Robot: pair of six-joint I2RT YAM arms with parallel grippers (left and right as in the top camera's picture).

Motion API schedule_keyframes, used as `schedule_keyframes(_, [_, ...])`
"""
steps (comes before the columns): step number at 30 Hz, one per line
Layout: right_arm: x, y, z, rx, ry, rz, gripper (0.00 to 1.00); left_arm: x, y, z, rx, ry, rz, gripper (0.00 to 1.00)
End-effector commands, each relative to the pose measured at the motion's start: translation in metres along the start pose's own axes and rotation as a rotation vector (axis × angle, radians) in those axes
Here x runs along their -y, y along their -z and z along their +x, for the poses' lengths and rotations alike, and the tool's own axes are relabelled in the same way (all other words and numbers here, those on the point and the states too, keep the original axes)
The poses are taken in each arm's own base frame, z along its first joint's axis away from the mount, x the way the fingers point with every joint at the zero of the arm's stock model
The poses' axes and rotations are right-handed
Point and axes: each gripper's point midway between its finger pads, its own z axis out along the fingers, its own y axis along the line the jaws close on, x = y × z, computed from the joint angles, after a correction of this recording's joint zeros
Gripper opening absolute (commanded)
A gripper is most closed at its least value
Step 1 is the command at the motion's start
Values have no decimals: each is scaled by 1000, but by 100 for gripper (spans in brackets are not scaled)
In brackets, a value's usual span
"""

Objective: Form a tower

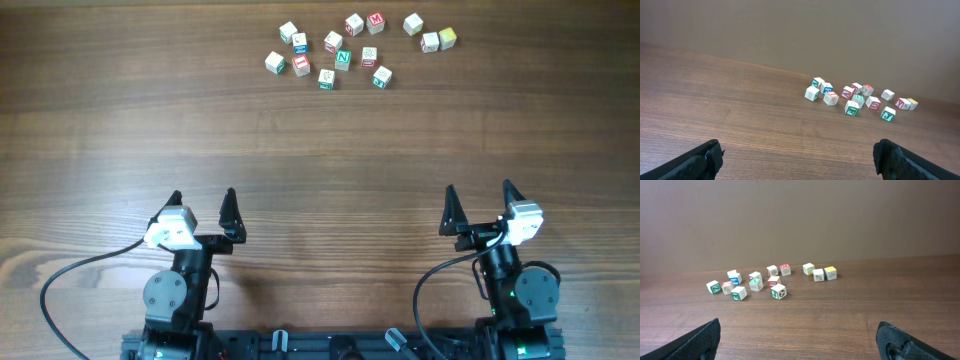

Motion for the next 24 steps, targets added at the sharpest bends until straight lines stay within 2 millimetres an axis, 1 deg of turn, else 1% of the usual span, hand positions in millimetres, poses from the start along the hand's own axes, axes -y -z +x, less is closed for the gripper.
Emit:
schedule_keyframes(1, [-4, 0, 0, -1, 4, -19, 100, -1, 0, 0, 5, -19, -3, 100])
schedule_keyframes(21, [-4, 0, 0, -1, 4, -19, 100, -1, 0, -1, 9, -18, -2, 100])
schedule_keyframes(24, [-4, 0, 0, -1, 4, -19, 100, 3, 0, -1, 7, -17, 21, 100])
